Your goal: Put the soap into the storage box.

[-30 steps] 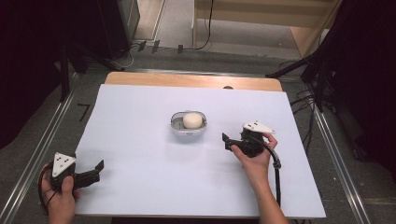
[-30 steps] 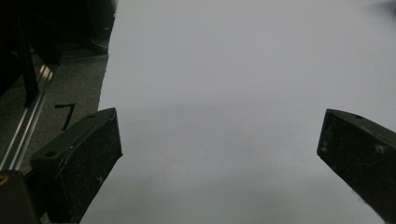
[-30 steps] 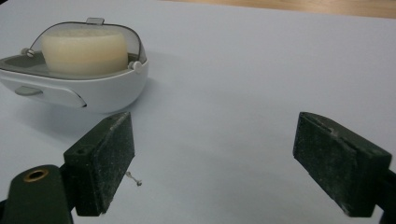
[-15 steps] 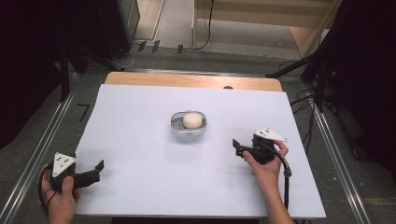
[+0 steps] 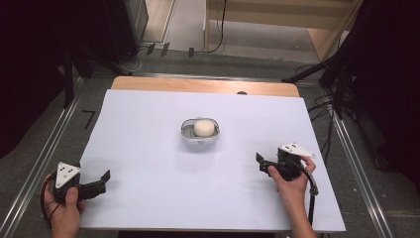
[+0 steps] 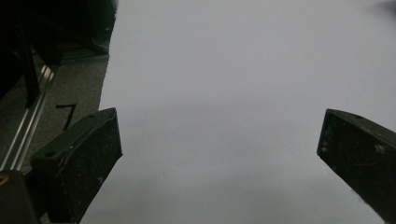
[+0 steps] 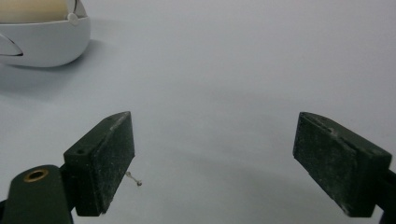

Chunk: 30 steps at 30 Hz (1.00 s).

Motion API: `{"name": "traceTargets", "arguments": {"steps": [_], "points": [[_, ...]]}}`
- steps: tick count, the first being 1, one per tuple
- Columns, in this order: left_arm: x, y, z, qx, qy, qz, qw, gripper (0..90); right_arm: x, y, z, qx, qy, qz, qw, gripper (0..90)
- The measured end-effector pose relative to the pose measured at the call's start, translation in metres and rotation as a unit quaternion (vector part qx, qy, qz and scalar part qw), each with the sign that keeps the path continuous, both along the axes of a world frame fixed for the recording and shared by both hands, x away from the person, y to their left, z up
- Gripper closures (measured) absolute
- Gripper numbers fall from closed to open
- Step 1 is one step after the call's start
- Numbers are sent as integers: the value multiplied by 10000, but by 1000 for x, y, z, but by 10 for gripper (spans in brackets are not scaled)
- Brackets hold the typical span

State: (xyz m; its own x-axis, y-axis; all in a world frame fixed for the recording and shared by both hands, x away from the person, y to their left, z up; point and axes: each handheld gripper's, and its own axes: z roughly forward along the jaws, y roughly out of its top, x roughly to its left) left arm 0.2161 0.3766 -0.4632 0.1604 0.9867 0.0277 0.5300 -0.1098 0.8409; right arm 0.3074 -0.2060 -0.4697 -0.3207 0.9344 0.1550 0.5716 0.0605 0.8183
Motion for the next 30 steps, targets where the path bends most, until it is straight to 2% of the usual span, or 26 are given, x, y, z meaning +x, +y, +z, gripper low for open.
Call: {"name": "traceTargets", "arguments": {"steps": [3,17,30], "points": [[0,0,0,0,0,1,10000,4,-3,-5,-1,-28,22,-28,10000,131],[0,0,0,4,1,1,10000,4,-18,-37,-6,137,32,-189,9997,129],[0,0,0,4,1,-2,10000,4,-34,-69,-7,134,47,-452,9989,129]]}}
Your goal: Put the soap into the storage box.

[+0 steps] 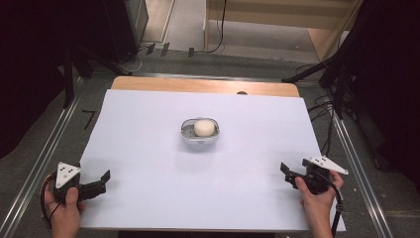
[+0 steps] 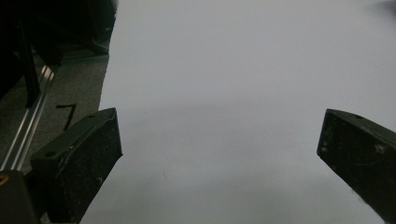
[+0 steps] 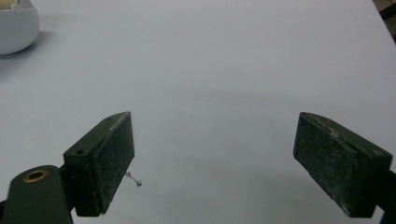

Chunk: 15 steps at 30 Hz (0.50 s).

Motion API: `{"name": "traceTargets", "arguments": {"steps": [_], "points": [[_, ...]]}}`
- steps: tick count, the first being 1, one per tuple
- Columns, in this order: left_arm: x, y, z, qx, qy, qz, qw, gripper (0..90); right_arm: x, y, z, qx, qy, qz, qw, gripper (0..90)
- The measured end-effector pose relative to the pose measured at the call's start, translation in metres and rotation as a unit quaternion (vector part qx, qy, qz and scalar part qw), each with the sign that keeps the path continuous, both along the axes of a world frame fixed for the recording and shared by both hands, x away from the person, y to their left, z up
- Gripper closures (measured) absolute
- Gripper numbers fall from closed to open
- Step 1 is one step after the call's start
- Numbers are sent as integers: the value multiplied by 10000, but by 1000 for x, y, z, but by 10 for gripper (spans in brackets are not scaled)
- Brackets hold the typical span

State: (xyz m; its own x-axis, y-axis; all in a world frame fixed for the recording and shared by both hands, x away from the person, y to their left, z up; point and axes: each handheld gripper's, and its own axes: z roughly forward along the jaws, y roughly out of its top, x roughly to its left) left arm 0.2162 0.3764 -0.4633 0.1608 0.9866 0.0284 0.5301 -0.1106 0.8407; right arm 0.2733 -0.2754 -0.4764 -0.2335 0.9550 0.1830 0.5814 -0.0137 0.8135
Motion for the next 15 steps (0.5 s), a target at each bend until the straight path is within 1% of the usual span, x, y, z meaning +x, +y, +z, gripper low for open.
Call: {"name": "traceTargets", "arguments": {"steps": [8,10,12,15], "points": [[0,0,0,-7,1,0,10000,4,-14,-22,0,-1,-9,-171,9999,129],[0,0,0,-6,0,-1,10000,4,-19,-30,0,-29,-13,-236,9997,129],[0,0,0,-6,0,-1,10000,4,-23,-37,-1,-109,-26,-289,9995,129],[0,0,0,-4,7,-3,10000,4,-29,-47,-2,-99,-9,-318,9994,129]]}}
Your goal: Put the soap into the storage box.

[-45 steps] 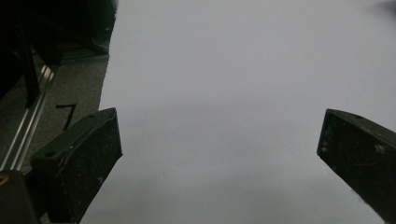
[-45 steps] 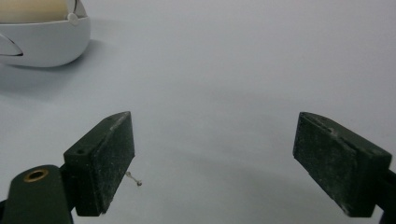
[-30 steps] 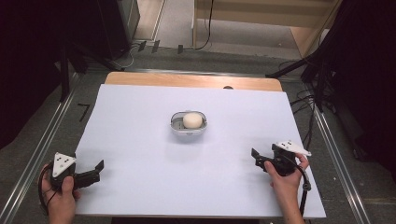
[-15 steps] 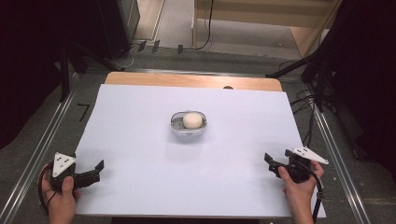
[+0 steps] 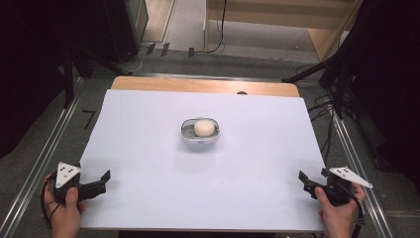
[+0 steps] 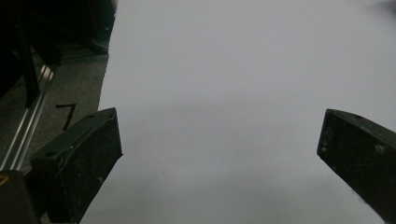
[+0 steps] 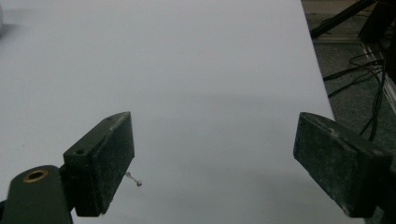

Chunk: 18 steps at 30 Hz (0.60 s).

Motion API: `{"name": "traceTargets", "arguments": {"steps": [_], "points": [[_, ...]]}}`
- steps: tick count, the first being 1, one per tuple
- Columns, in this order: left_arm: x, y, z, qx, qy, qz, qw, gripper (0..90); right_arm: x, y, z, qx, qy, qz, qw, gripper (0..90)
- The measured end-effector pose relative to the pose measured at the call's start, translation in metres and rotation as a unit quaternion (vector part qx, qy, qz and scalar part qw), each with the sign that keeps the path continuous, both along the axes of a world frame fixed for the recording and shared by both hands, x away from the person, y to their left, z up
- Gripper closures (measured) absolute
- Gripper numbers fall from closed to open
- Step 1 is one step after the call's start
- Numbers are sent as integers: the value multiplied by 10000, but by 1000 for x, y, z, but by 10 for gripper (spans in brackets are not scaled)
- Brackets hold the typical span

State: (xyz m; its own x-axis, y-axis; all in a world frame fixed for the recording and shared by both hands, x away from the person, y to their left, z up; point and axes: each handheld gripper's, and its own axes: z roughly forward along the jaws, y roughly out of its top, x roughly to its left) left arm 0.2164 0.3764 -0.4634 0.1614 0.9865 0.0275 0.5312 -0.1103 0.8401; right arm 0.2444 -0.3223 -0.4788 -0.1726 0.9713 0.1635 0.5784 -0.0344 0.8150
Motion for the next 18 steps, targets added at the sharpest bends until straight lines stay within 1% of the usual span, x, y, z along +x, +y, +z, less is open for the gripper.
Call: {"name": "traceTargets", "arguments": {"steps": [3,8,10,11,13,15,18], "points": [[0,0,0,0,-2,-3,10000,4,-5,-9,-1,6,0,-64,10000,129],[0,0,0,18,6,-3,10000,4,-11,-19,-3,-139,5,-166,9998,130],[0,-1,0,28,9,-5,10000,4,-13,-23,-4,-54,23,-201,9998,129],[0,0,0,31,11,-7,10000,4,-13,-24,-5,-59,-5,-179,9998,129],[0,0,0,19,15,-18,10000,4,-12,-25,-7,17,13,-114,9999,129],[0,0,0,8,22,-28,10000,4,-11,-26,-7,91,7,-122,9999,129],[1,0,0,8,65,-61,10000,4,-12,-30,-8,285,5,-161,9995,129]]}}
